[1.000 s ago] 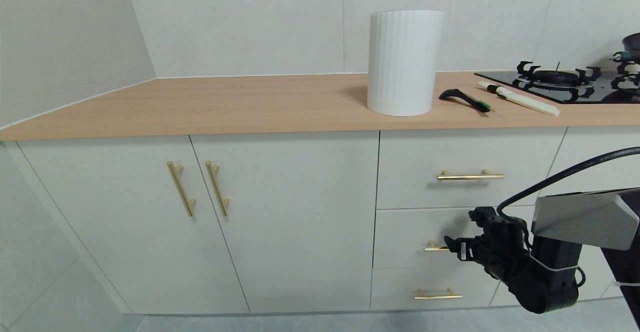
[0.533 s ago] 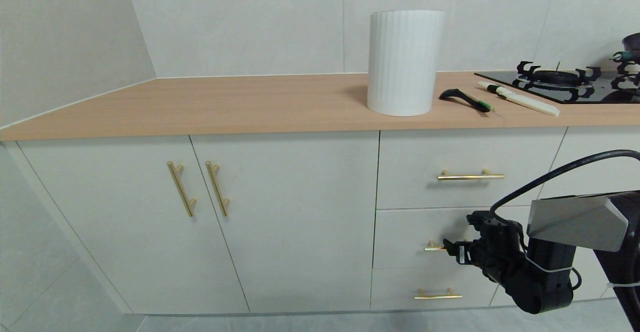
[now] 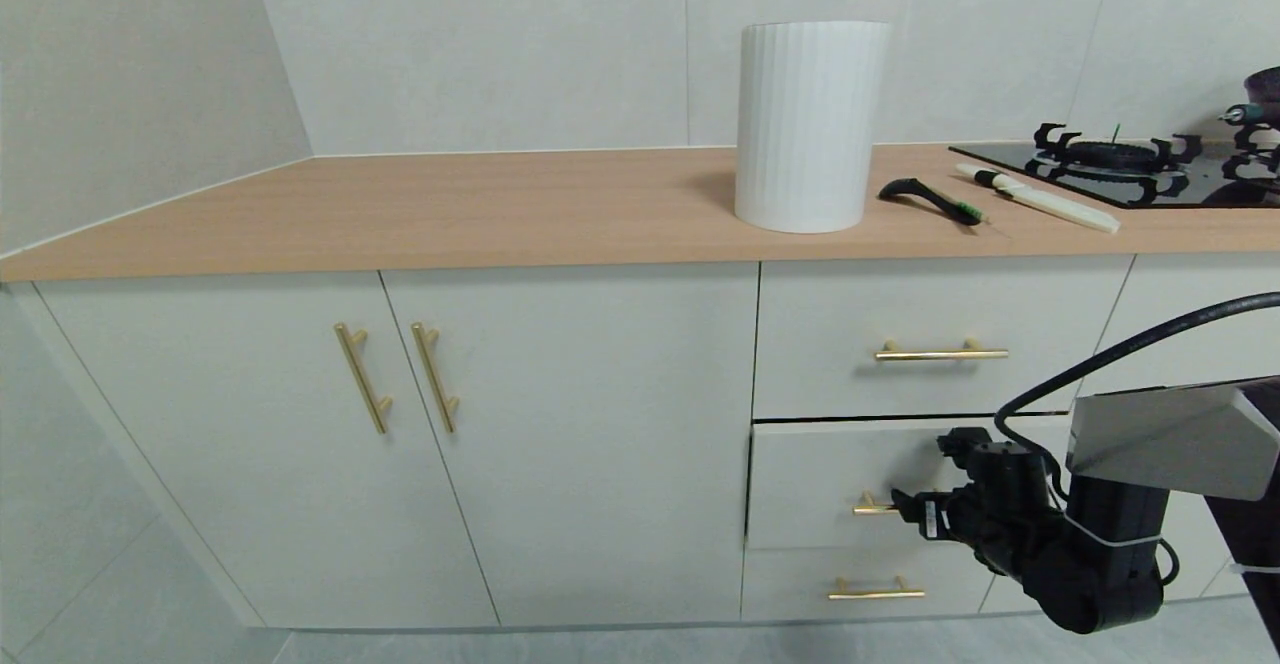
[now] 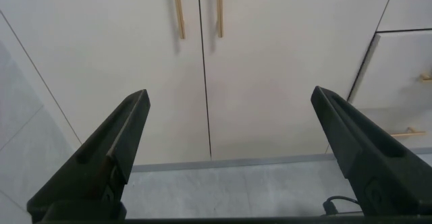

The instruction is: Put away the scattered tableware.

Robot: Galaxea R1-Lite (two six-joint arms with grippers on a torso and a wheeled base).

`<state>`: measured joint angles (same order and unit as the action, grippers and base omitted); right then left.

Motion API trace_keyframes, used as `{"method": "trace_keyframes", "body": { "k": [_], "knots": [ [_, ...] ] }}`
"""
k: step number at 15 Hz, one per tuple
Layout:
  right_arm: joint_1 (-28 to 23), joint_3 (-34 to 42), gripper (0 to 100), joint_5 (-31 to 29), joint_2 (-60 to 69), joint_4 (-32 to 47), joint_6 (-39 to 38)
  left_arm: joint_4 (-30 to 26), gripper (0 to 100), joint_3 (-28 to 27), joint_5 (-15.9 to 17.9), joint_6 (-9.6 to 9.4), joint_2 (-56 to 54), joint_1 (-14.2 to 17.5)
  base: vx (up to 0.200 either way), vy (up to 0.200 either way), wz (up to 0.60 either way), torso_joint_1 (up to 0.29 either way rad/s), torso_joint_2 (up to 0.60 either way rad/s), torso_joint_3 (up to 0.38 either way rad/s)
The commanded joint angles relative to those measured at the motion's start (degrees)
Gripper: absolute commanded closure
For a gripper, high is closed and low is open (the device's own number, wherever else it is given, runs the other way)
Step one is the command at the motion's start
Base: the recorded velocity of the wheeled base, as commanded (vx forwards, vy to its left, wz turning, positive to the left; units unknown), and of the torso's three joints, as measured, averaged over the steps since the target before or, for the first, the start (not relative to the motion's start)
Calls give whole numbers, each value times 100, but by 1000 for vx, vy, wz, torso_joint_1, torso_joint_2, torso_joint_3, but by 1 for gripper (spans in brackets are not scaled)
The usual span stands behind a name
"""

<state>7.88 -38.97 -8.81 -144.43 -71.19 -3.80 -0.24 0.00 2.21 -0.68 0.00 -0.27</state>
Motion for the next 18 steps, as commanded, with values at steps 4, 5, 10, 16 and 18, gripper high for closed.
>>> {"method": "trace_keyframes", "body": {
  "k": [4, 5, 10, 16, 18],
  "knots": [
    [153, 962, 0, 416, 2279, 1653, 161, -2, 0, 0, -1, -2, 0, 0, 0, 0, 0, 0, 0, 0],
    [311, 944, 0, 495, 3334, 2778, 161, -2, 0, 0, -1, -2, 0, 0, 0, 0, 0, 0, 0, 0],
    [751, 557, 0, 530, 5294, 4527, 108, -2, 0, 0, -1, -2, 0, 0, 0, 0, 0, 0, 0, 0],
    [768, 601, 0, 310, 3712, 3138, -165, -2, 0, 0, -1, -2, 0, 0, 0, 0, 0, 0, 0, 0],
    [768, 593, 0, 11, 2965, 2303, -340, -2, 0, 0, -1, -2, 0, 0, 0, 0, 0, 0, 0, 0]
  ]
}}
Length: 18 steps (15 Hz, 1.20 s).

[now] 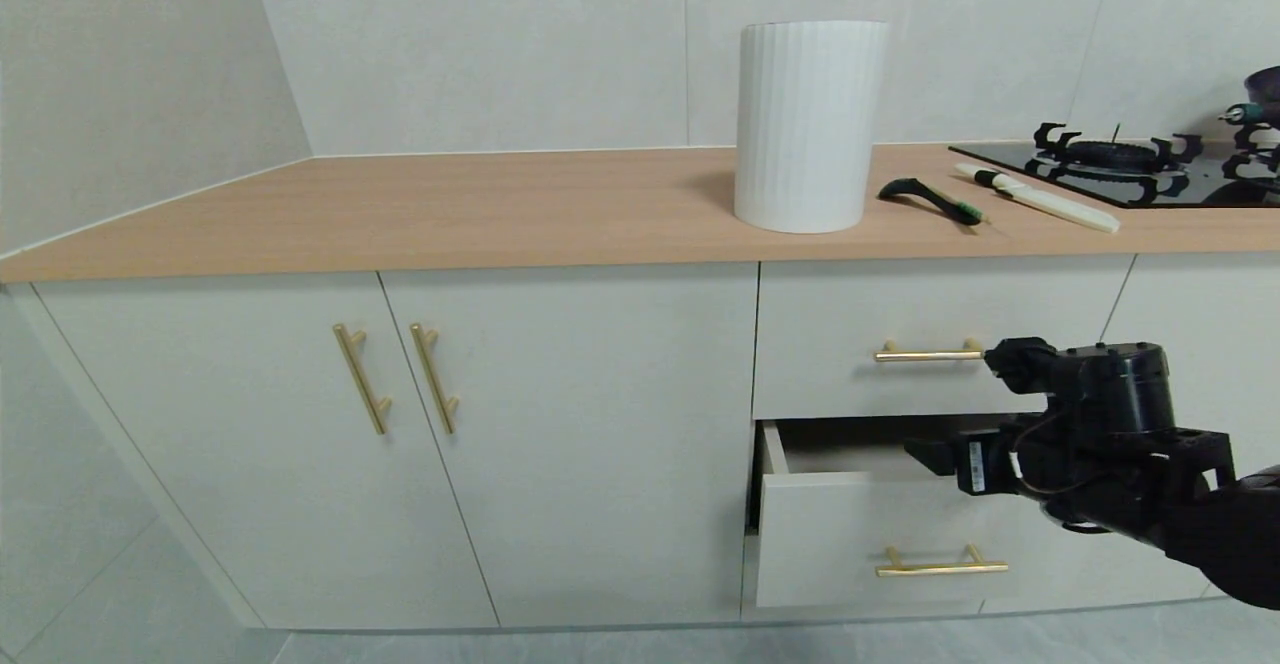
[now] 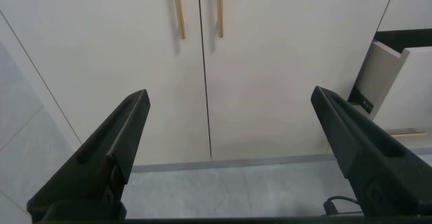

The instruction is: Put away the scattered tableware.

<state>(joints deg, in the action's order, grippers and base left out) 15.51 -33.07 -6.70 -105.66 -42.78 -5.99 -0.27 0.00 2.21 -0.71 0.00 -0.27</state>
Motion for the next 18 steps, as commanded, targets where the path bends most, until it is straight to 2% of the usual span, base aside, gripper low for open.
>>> {"method": "trace_keyframes", "body": {
  "k": [1, 4, 7, 14, 18],
  "knots": [
    [5, 29, 0, -261, -1221, -943, -149, 0, 0, 0, -1, 0, 0, 0, 0, 0, 0, 0, 0, 0],
    [-13, 47, 0, -340, -1757, -1479, -131, 0, 0, 0, -1, 0, 0, 0, 0, 0, 0, 0, 0, 0],
    [-13, 108, 0, -340, -1774, -1409, -96, 0, 0, 0, -1, 0, 0, 0, 0, 0, 0, 0, 0, 0],
    [5, 126, 0, -270, -1106, -196, 10, 0, 0, 0, -1, 0, 0, 0, 0, 0, 0, 0, 0, 0],
    [75, 108, 0, -112, -377, 964, 212, 0, 0, 0, -1, 0, 0, 0, 0, 0, 0, 0, 0, 0]
  ]
}}
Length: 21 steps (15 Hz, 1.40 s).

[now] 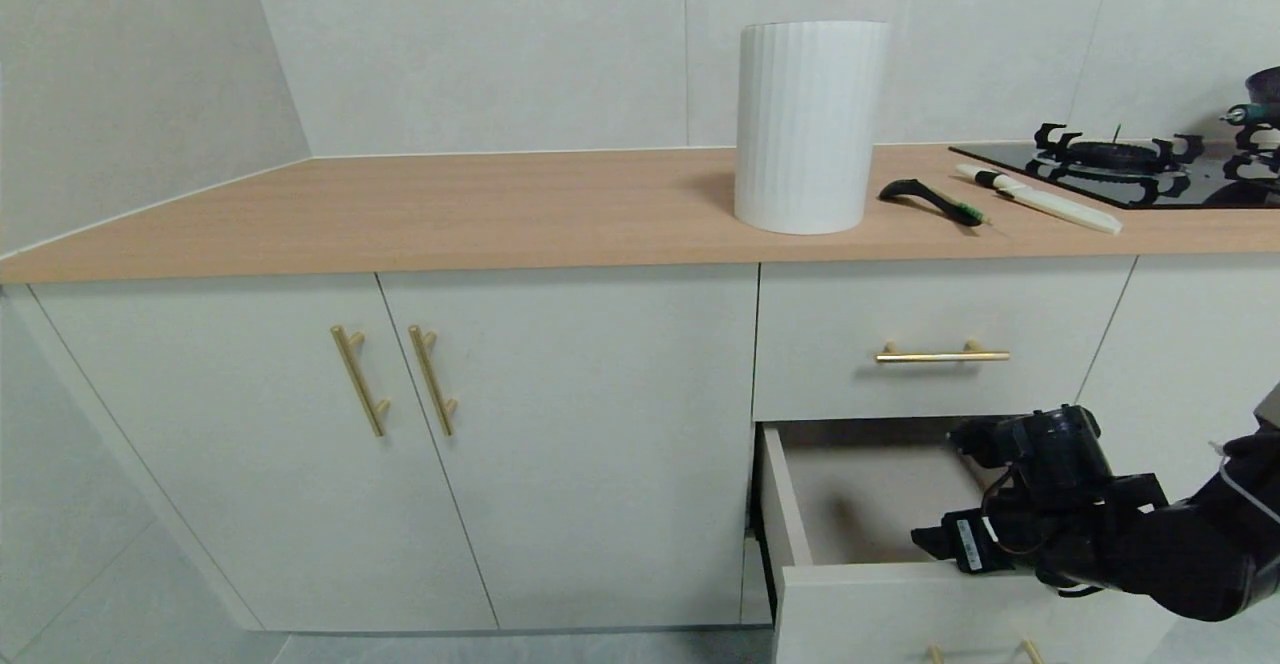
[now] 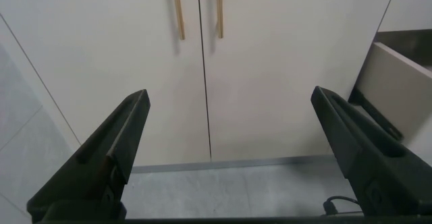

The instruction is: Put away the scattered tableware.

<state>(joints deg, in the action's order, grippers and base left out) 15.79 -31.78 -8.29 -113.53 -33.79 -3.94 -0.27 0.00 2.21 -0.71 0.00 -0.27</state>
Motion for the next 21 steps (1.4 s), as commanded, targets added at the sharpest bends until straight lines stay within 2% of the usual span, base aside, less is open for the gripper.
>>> {"method": "trace_keyframes", "body": {
  "k": [1, 2, 4, 5, 6, 8, 9, 12, 15, 19, 21],
  "knots": [
    [118, -47, 0, 73, 710, 549, 51, 0, 0, 0, -1, 0, 0, 0, 0, 0, 0, 0, 0, 0],
    [135, -47, 0, 82, 797, 716, 77, 0, 0, 0, -1, 0, 0, 0, 0, 0, 0, 0, 0, 0],
    [381, -109, 0, 170, 1483, 1938, 376, 0, 0, 0, -1, 0, 0, 0, 0, 0, 0, 0, 0, 0],
    [390, -109, 0, 170, 1509, 1982, 385, 0, 0, 0, -1, 0, 0, 0, 0, 0, 0, 0, 0, 0],
    [654, -294, 0, 196, 1966, 3212, 587, 0, 0, 0, -1, 0, 0, 0, 0, 0, 0, 0, 0, 0],
    [917, -531, 0, 205, 2169, 4285, 631, 0, 0, 0, -1, 0, 0, 0, 0, 0, 0, 0, 0, 0],
    [997, -619, 0, 205, 2169, 4539, 622, 0, 0, 0, -1, 0, 0, 0, 0, 0, 0, 0, 0, 0],
    [970, -856, 0, 187, 2204, 4504, 411, 0, 0, 0, -1, 0, 0, 0, 0, 0, 0, 0, 0, 0],
    [882, -1243, 0, 293, 2362, 4504, -476, 0, 0, 0, -1, 0, 0, 0, 0, 0, 0, 0, 0, 0],
    [399, -1498, 0, 407, 2573, 4460, -494, 0, 0, 0, -1, 0, 0, 0, 0, 0, 0, 0, 0, 0],
    [293, -1454, 0, 407, 2661, 4091, -503, 0, 0, 0, -1, 0, 0, 0, 0, 0, 0, 0, 0, 0]
  ]
}}
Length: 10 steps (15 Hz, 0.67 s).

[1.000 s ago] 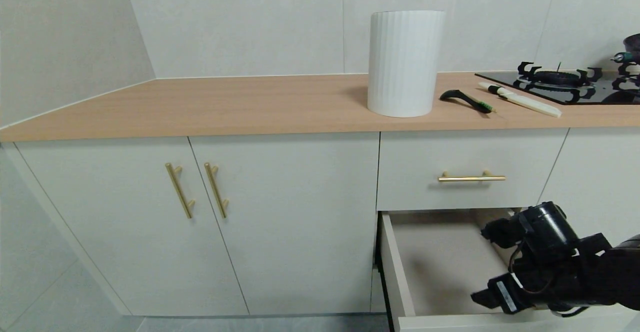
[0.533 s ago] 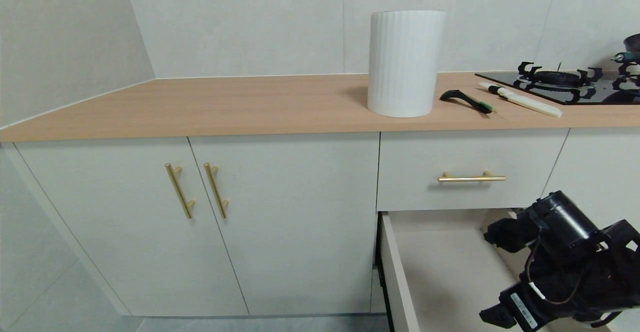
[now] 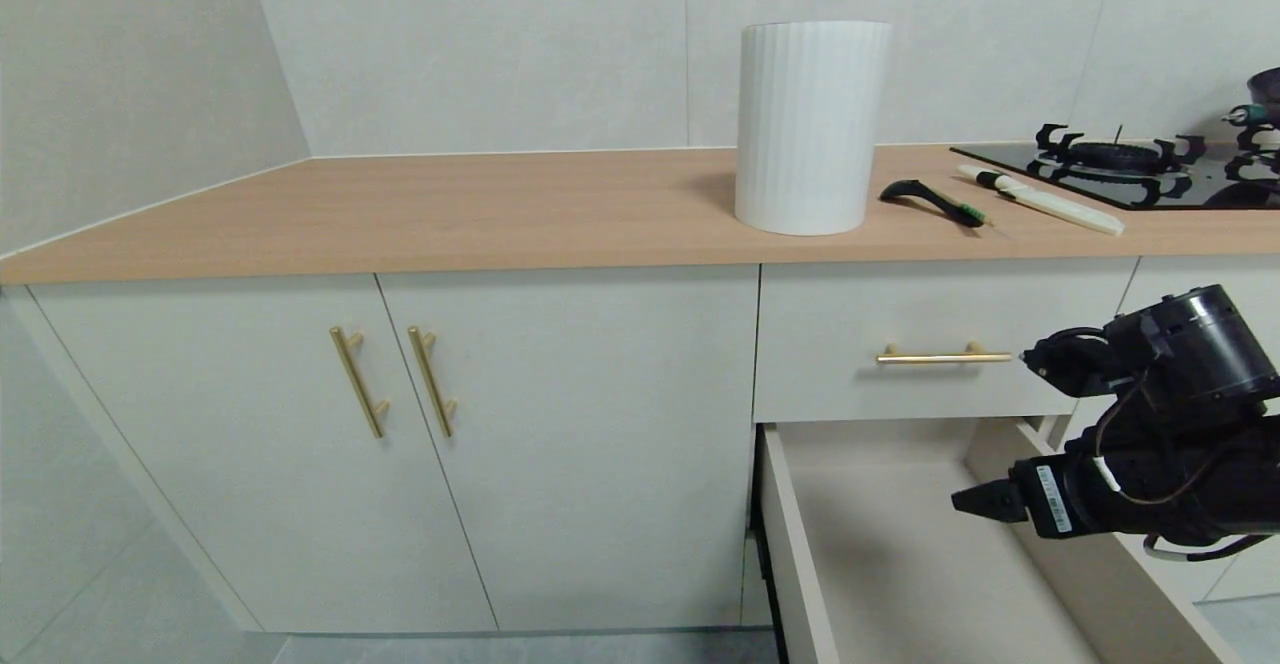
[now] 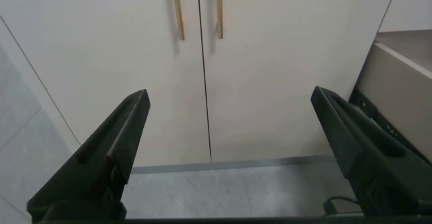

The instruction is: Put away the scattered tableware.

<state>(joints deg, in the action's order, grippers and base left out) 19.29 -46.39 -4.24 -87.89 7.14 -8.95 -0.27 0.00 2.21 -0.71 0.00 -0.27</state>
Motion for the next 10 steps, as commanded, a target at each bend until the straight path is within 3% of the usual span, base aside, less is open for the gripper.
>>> {"method": "trace_keyframes", "body": {
  "k": [1, 6, 10],
  "knots": [
    [-65, 7, 0, -15, 115, -73, -10, 0, 0, 0, -1, 0, 0, 0, 0, 0, 0, 0, 0, 0],
    [-56, 7, 0, -33, 106, -82, -2, 0, 0, 0, -1, 0, 0, 0, 0, 0, 0, 56, -200, -200],
    [-56, 7, 0, -33, 88, -82, -2, 0, 0, 0, -1, 0, 0, 0, 0, 0, 0, 177, -525, -294]
  ]
}}
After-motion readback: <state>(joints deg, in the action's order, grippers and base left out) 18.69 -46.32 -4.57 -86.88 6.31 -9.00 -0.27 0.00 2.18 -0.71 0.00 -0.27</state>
